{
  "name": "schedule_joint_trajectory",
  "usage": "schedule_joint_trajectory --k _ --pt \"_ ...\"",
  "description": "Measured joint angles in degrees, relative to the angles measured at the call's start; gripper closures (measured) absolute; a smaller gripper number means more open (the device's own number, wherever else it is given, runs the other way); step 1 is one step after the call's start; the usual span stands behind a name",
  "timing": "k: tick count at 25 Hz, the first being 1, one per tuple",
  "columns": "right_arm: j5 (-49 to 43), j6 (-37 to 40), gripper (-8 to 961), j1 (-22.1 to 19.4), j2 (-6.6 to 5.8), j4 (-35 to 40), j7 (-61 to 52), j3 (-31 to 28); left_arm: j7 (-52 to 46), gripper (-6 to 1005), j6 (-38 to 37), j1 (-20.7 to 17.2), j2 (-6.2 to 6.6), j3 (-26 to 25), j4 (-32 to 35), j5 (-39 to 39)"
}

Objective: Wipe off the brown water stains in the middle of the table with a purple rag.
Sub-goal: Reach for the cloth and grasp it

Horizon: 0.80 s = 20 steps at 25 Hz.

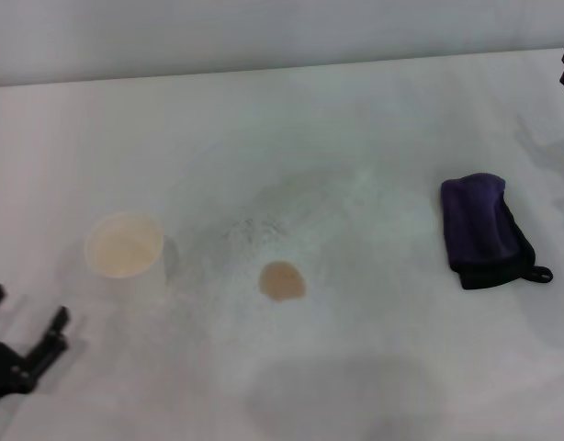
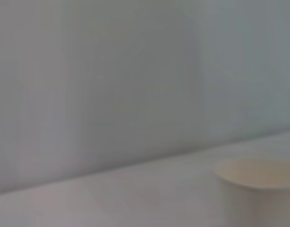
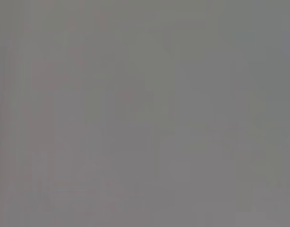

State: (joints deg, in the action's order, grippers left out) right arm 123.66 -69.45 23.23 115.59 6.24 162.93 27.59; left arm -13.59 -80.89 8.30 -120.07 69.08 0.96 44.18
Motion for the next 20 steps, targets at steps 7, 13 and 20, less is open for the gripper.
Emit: schedule_joint_trajectory --k 7,13,20 --pt "-0.01 0.7 99 -0.27 -0.39 1.05 -12.71 2.38 0.84 147 -1.73 -0.23 0.35 0.01 0.56 -8.29" --pt "-0.67 9.25 101 -4.92 -0.87 14.51 -35.64 14.0 4.57 146 -1.76 1.38 0.51 0.0 0.81 -14.28" --pt "-22.84 15.68 106 -11.95 -2.16 40.64 -70.16 20.23 5.05 146 -1.8 4.52 0.59 0.01 0.68 -19.6"
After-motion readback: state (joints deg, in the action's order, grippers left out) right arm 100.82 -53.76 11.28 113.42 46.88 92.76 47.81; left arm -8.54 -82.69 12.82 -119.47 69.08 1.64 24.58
